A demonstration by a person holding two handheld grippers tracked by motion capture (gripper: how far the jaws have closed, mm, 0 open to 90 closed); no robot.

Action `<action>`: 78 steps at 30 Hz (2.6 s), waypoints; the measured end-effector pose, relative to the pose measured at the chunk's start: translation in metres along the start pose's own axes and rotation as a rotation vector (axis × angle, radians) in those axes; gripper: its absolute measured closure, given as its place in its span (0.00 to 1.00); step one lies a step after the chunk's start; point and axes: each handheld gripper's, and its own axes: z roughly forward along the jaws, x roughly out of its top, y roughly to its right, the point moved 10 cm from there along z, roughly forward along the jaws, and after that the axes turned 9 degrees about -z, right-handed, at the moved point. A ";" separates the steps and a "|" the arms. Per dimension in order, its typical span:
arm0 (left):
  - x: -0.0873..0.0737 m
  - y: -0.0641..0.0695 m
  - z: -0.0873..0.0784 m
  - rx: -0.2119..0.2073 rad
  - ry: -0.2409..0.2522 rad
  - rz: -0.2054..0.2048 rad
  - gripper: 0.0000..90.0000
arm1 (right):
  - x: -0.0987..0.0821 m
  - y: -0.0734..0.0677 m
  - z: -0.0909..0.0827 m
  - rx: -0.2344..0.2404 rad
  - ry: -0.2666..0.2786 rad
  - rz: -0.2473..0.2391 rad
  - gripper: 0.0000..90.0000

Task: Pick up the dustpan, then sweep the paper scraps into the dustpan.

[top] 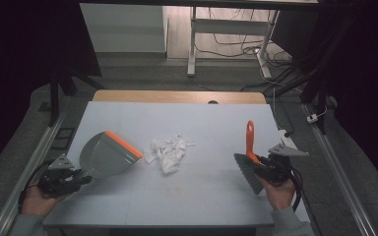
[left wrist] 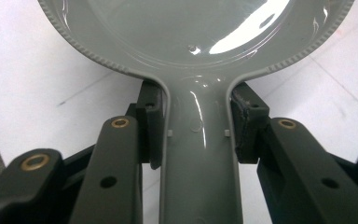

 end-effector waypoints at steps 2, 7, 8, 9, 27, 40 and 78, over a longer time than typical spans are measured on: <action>-0.002 0.003 0.001 -0.007 -0.016 0.022 0.69 | 0.000 -0.001 0.001 0.004 0.002 0.000 0.78; -0.005 0.008 0.007 -0.005 -0.068 0.059 0.69 | 0.002 -0.003 0.002 0.007 0.003 -0.003 0.78; -0.007 0.009 0.009 -0.005 -0.081 0.076 0.69 | 0.002 -0.002 0.002 0.006 0.003 -0.003 0.78; -0.007 0.010 0.010 -0.014 -0.084 0.078 0.69 | 0.002 -0.002 0.002 0.006 0.003 -0.004 0.78; -0.009 0.036 0.032 -0.047 -0.146 0.208 0.69 | 0.002 -0.003 0.004 0.010 0.004 0.000 0.78; -0.009 0.038 0.032 -0.058 -0.141 0.222 0.69 | 0.031 -0.009 0.025 0.026 0.031 -0.010 0.78; -0.007 0.043 0.038 -0.089 -0.143 0.238 0.69 | 0.085 -0.018 0.159 -0.004 -0.101 -0.021 0.78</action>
